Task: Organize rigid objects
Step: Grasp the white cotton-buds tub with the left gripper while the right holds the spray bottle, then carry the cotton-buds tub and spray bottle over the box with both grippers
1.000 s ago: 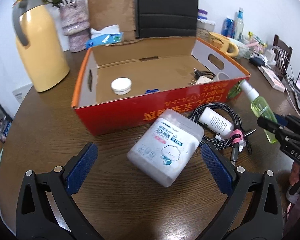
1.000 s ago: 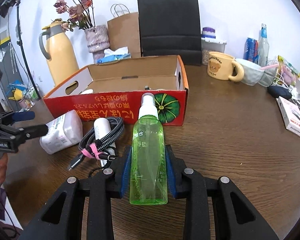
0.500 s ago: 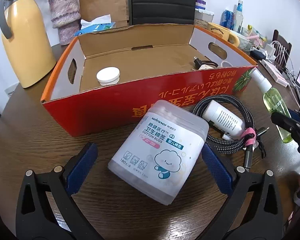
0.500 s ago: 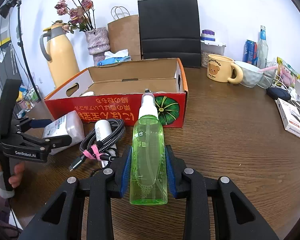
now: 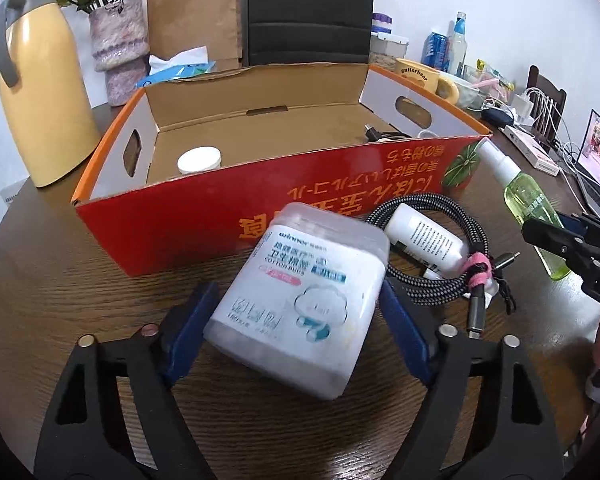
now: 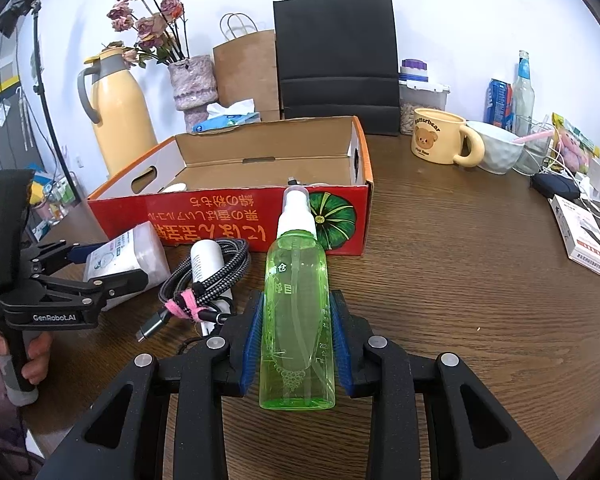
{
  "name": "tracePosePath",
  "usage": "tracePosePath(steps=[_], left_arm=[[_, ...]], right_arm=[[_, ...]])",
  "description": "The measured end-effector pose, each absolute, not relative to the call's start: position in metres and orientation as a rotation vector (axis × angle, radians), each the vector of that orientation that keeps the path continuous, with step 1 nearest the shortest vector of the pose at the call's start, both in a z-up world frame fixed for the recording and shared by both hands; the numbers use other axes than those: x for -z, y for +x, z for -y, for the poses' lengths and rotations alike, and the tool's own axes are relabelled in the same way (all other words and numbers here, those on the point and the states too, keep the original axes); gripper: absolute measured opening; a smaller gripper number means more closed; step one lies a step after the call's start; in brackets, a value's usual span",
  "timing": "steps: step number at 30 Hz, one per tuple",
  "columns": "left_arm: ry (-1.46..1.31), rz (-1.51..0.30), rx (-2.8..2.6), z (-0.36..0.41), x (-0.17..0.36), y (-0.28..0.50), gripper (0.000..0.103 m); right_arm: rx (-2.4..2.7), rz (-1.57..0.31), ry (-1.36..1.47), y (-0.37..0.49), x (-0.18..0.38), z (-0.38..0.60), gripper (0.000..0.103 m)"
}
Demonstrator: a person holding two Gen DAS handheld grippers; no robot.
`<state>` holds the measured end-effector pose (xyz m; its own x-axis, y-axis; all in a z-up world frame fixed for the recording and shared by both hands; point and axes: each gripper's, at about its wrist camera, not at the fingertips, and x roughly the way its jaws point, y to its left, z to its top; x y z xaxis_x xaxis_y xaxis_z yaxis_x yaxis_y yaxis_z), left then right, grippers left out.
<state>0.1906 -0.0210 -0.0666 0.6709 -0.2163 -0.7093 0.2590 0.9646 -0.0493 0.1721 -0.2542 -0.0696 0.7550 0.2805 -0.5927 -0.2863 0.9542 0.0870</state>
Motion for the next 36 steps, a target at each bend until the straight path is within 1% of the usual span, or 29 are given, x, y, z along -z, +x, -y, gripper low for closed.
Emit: tracePosePath(steps=[8,11,18,23,27,28,29,30,36], left_arm=[[0.052,-0.784,0.255,0.019,0.066,0.185,0.066],[0.039,-0.783,0.239,0.016,0.065,0.181,0.065],[0.008,-0.776,0.198,0.009,0.064,0.174,0.063],[0.036,-0.818,0.178,0.013,0.071,0.177,0.063],[0.003,-0.872,0.170,0.009,0.079,0.185,0.066],[0.001,-0.871,0.165,0.008,0.079,0.186,0.066],[0.000,-0.870,0.163,0.008,0.079,0.185,0.063],[-0.002,-0.867,0.163,0.007,0.079,0.185,0.062],[-0.016,-0.815,0.155,0.003,0.072,0.178,0.061]], right_arm=[[-0.294,-0.635,-0.006,0.169,0.069,0.253,0.035],[-0.289,-0.630,-0.004,0.168,0.068,0.253,0.035],[-0.282,-0.618,-0.006,0.167,0.067,0.253,0.035],[-0.277,-0.612,-0.007,0.165,0.066,0.252,0.035],[-0.277,-0.611,-0.006,0.165,0.066,0.252,0.035],[-0.277,-0.612,-0.006,0.165,0.066,0.252,0.035],[-0.276,-0.611,-0.005,0.165,0.066,0.252,0.035],[-0.276,-0.610,-0.005,0.165,0.066,0.253,0.035],[-0.270,-0.604,-0.003,0.164,0.065,0.253,0.035]])
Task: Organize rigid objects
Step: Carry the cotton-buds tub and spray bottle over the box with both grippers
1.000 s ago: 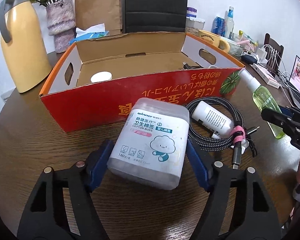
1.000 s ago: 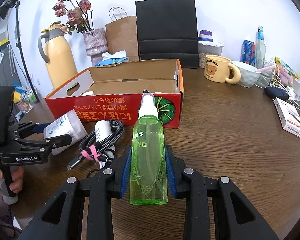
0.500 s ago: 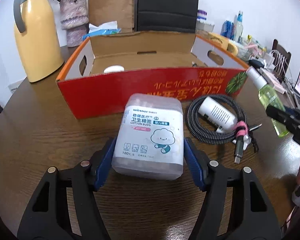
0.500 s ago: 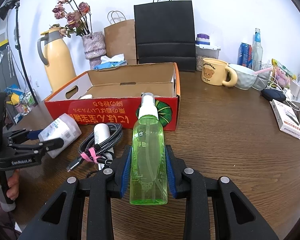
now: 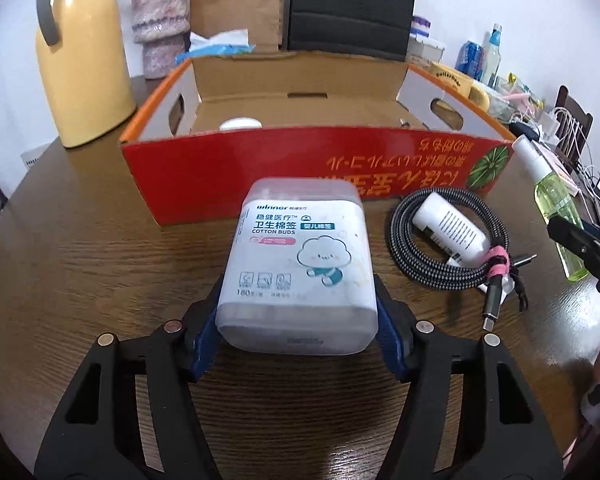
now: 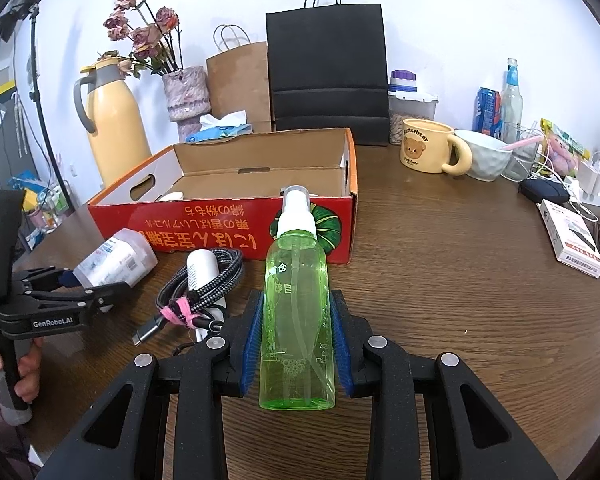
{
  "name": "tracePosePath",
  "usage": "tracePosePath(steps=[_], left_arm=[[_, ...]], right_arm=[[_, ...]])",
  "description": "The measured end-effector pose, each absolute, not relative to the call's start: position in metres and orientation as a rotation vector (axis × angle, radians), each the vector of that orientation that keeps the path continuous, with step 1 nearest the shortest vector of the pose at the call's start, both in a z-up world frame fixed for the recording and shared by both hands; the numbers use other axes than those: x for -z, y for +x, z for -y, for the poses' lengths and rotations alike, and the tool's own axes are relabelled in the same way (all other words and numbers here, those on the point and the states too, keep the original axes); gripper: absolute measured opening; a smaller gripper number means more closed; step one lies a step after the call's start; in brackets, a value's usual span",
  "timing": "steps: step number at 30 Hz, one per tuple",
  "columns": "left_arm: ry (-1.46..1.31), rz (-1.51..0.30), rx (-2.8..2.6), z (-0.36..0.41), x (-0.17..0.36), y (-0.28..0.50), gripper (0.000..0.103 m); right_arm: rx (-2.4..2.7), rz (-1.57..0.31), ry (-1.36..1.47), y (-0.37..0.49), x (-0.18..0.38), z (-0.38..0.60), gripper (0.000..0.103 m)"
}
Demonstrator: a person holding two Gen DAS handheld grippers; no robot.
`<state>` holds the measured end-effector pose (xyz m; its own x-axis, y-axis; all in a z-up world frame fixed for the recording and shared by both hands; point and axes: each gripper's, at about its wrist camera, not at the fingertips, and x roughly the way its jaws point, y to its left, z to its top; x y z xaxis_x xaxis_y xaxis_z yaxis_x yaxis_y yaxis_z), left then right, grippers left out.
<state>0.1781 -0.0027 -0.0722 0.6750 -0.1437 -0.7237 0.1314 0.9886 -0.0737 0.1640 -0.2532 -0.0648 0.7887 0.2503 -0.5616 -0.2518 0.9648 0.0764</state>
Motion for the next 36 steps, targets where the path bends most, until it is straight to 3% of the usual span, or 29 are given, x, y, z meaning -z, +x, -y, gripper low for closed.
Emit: tracePosePath(steps=[18,36], left_arm=[[-0.016,-0.657,0.136,-0.006,0.027,0.137,0.061],[-0.026,-0.547,0.099,-0.021,-0.061,0.148,0.061]], right_arm=[[-0.269,-0.595,0.010,0.152,0.062,0.245,0.035],[-0.337,-0.526,0.011,0.181,-0.001,0.213,0.035]])
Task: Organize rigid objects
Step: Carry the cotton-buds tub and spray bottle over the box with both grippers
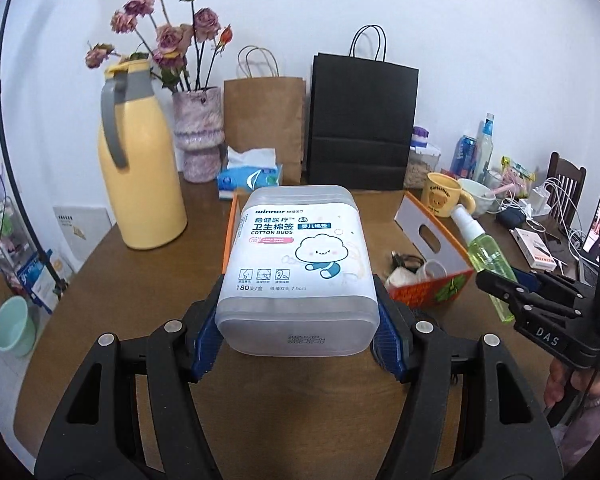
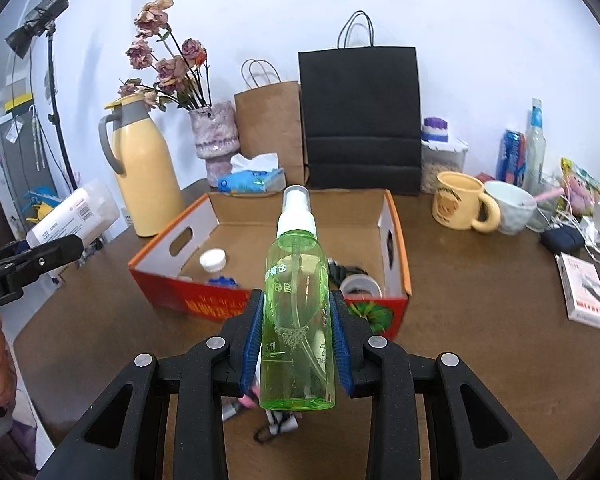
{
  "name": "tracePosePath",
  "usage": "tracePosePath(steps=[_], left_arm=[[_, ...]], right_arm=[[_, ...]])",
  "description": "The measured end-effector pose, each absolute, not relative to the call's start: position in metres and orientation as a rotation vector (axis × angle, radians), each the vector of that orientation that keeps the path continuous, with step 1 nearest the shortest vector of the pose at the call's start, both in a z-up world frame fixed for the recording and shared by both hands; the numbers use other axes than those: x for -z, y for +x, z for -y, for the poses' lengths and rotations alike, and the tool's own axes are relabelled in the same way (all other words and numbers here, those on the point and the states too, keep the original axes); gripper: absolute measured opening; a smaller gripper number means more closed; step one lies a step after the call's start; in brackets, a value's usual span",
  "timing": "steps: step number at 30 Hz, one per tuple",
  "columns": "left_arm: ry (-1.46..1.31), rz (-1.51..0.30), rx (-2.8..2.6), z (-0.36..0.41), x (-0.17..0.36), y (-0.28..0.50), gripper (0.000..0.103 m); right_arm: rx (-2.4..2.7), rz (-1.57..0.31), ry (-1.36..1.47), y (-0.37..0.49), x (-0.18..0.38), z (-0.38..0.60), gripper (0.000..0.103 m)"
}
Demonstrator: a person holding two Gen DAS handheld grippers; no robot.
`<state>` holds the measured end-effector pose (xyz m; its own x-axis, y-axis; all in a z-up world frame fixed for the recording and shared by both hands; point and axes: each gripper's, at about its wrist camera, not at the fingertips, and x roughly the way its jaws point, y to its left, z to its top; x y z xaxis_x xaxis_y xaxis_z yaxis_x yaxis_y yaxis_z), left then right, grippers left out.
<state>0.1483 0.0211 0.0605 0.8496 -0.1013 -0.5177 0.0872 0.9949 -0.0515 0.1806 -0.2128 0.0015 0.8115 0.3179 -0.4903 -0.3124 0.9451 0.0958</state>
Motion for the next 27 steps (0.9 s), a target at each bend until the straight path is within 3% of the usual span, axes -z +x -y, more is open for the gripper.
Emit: tracePosePath(steps=[15,27], left_arm=[[-0.014,-0.631,0.076,-0.002,-0.056,0.236,0.061],[-0.023,-0.741,0.027,-0.010,-0.017,0.289,0.061]], right_arm=[[-0.357,-0.548,-0.036,0.247,-0.026,0.186,0.035],[-0.352,-0.621,-0.019,0.298,0.008,0.181,0.035]])
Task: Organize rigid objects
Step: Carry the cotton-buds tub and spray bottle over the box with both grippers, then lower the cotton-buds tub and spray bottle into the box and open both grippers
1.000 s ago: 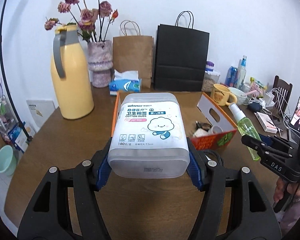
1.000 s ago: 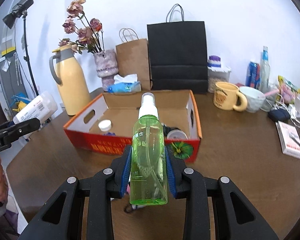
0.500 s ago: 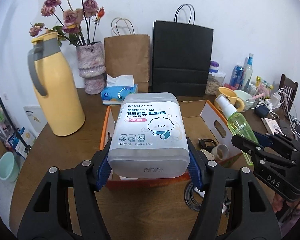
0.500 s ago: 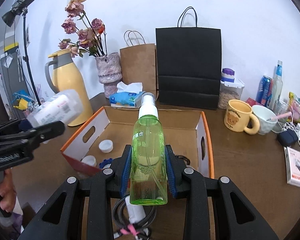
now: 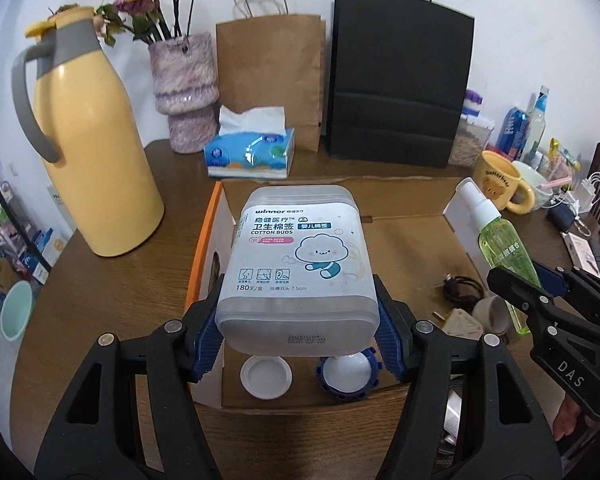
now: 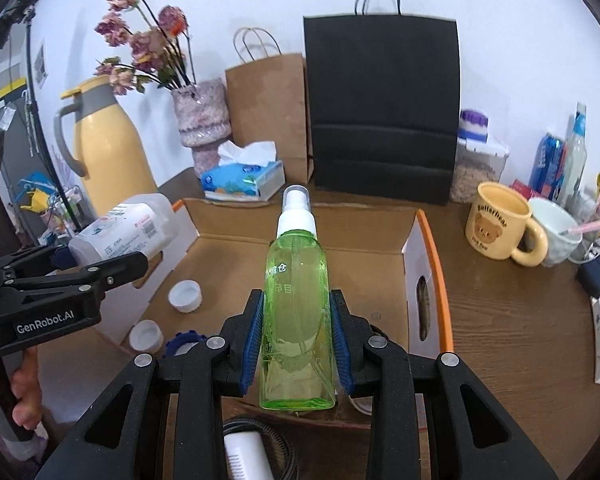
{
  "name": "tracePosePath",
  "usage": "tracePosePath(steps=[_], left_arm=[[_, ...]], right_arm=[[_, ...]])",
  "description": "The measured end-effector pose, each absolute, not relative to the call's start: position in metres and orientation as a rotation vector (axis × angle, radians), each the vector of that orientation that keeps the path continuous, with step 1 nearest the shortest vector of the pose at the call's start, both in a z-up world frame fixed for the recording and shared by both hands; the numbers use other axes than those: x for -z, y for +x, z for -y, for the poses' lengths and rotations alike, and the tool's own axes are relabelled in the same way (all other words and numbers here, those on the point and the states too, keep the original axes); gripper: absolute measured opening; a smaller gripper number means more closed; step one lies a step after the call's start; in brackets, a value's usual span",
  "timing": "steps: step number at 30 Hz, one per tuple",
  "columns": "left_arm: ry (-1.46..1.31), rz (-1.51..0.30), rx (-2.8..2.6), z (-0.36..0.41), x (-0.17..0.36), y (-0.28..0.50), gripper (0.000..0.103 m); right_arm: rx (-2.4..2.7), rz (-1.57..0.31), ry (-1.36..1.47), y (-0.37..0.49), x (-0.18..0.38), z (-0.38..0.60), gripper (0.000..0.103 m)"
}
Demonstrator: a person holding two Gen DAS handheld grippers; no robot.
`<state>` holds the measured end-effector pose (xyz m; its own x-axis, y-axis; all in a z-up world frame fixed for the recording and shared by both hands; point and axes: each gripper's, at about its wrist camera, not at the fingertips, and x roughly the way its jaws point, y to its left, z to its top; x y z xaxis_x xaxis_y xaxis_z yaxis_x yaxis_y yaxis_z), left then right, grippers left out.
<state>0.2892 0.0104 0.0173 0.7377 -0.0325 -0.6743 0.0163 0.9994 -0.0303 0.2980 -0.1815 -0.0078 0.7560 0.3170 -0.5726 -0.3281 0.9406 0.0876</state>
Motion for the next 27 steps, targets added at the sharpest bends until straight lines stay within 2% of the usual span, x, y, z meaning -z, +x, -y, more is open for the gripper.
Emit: tracePosePath(steps=[8,12,13,14,15,16,17,18,27], left_arm=[[-0.020,-0.768,0.013,-0.011,-0.003,0.304,0.061],[-0.041,-0.783,0.014,-0.015,0.001,0.307,0.064],[-0.041,-0.774,0.008,-0.016,0.000,0.306,0.072],[-0.042,-0.763,0.005,-0.017,-0.002,0.305,0.083],[-0.045,-0.751,0.001,-0.017,-0.004,0.303,0.089],[-0.050,-0.738,0.002,-0.018,-0.006,0.301,0.090],[-0.053,-0.728,0.005,-0.018,-0.008,0.299,0.093],[-0.053,-0.721,0.004,-0.018,-0.009,0.297,0.103],[-0.037,-0.720,0.007,-0.014,-0.008,0.295,0.103]], right_arm=[[-0.347,-0.660,-0.019,0.313,0.027,0.186,0.036],[-0.328,-0.669,-0.016,0.316,0.029,0.189,0.037],[-0.317,-0.661,-0.018,0.315,0.027,0.191,0.040],[-0.309,-0.656,-0.019,0.314,0.026,0.192,0.057],[-0.301,-0.651,-0.020,0.313,0.024,0.194,0.081],[-0.292,-0.643,-0.019,0.312,0.023,0.196,0.088],[-0.285,-0.634,-0.013,0.310,0.021,0.199,0.089],[-0.283,-0.633,-0.011,0.309,0.020,0.200,0.089],[-0.242,-0.611,0.015,0.305,0.017,0.214,0.089]])
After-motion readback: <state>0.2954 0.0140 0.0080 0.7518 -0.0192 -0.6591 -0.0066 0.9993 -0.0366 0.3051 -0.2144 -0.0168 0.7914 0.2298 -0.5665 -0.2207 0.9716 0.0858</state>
